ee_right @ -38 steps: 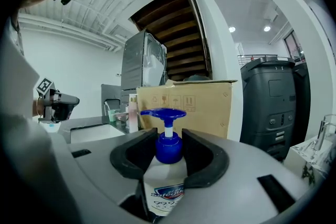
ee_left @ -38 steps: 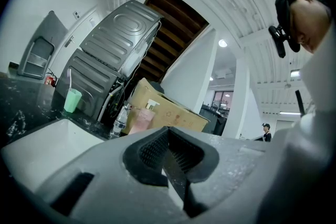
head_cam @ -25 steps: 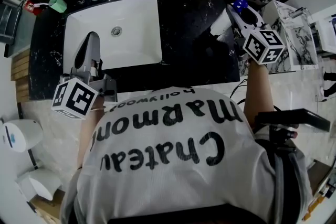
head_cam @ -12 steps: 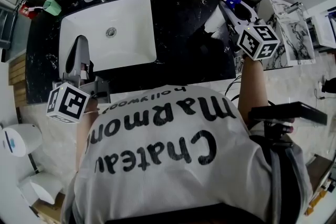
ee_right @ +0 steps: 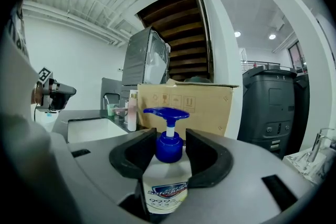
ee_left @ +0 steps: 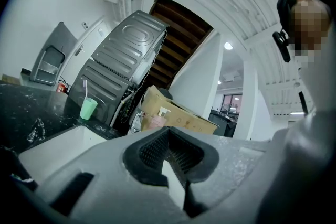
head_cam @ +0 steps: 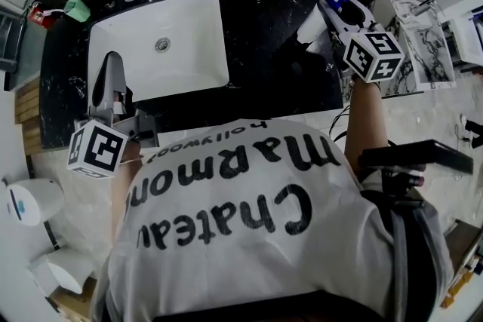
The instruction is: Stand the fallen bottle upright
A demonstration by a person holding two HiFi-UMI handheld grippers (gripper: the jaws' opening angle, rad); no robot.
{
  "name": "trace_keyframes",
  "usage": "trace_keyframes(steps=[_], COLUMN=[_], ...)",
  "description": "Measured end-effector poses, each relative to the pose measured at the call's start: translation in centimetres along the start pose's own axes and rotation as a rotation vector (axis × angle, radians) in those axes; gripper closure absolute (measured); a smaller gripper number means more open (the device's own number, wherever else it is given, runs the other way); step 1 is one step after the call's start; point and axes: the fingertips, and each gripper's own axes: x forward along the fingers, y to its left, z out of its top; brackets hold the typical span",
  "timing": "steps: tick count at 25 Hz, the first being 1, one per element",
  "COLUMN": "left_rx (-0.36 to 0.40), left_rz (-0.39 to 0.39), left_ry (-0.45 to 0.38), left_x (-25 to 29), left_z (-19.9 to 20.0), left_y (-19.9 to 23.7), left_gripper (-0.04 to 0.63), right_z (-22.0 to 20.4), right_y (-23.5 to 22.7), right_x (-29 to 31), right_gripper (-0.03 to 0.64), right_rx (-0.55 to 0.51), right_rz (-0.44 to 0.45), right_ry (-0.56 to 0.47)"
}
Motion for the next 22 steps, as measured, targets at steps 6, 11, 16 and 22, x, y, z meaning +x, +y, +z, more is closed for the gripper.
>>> trace_keyframes(steps=[6, 11, 16, 22], left_rx=[-0.013, -0.013, -0.011, -0.027], left_rz=[0.017, 0.018, 0.022, -0.003], left_ry=[0.000, -0.023, -0.033, -0.022], left_x=[-0.2, -1.5, -2.2, -2.0], left_z=[1.0, 1.2, 1.8, 1.6], left_y=[1.2, 2.8, 4.6, 4.8], left_gripper=[0.581, 0.581, 0.581, 0.581], right_z=[0.2, 0.0, 0.3, 0.3], right_y=[-0.3, 0.3, 1.5, 1.7], right_x=[0.7, 0.5, 0.4, -0.5], right_gripper=[0.412, 0.405, 0.392, 0.359], right_rx=[0.003, 0.051, 0.066, 0.079], right_rz=[-0.023, -0.042, -0.066, -0.100], right_ry=[0.076, 0.069, 0.082, 0.097])
